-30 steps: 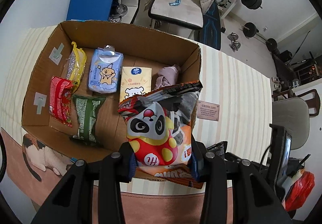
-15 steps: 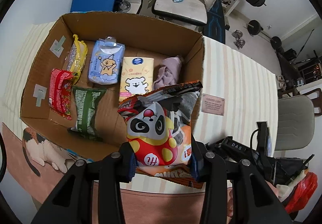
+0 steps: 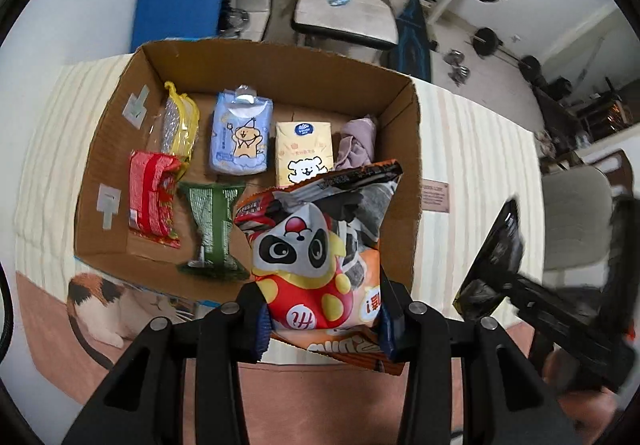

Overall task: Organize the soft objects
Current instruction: 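Carry both packs over the box and lower them inside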

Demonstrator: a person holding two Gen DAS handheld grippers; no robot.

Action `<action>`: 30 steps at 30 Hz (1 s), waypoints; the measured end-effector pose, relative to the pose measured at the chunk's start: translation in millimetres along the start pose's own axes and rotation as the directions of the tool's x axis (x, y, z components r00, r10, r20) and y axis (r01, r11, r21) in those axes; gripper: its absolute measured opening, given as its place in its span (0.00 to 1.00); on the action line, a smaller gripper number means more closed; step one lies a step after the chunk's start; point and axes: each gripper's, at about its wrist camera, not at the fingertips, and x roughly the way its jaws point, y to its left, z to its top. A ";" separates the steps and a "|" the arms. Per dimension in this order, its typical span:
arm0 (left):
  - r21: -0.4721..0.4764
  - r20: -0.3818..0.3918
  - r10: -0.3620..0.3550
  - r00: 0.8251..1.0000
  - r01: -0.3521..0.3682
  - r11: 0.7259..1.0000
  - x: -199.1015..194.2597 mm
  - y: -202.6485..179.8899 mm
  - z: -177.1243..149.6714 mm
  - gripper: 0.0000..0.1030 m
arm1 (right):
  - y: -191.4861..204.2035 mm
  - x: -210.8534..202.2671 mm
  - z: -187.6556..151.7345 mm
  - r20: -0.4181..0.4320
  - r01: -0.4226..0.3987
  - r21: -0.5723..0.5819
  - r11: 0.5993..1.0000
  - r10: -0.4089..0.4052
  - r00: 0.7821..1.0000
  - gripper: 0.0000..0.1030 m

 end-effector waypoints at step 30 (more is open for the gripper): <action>-0.191 -0.372 -0.195 0.908 0.130 0.973 121.5 81.6 48.3 0.73 | 115.4 98.3 -1.7 -0.169 0.140 -0.241 0.961 -0.183 0.969 0.82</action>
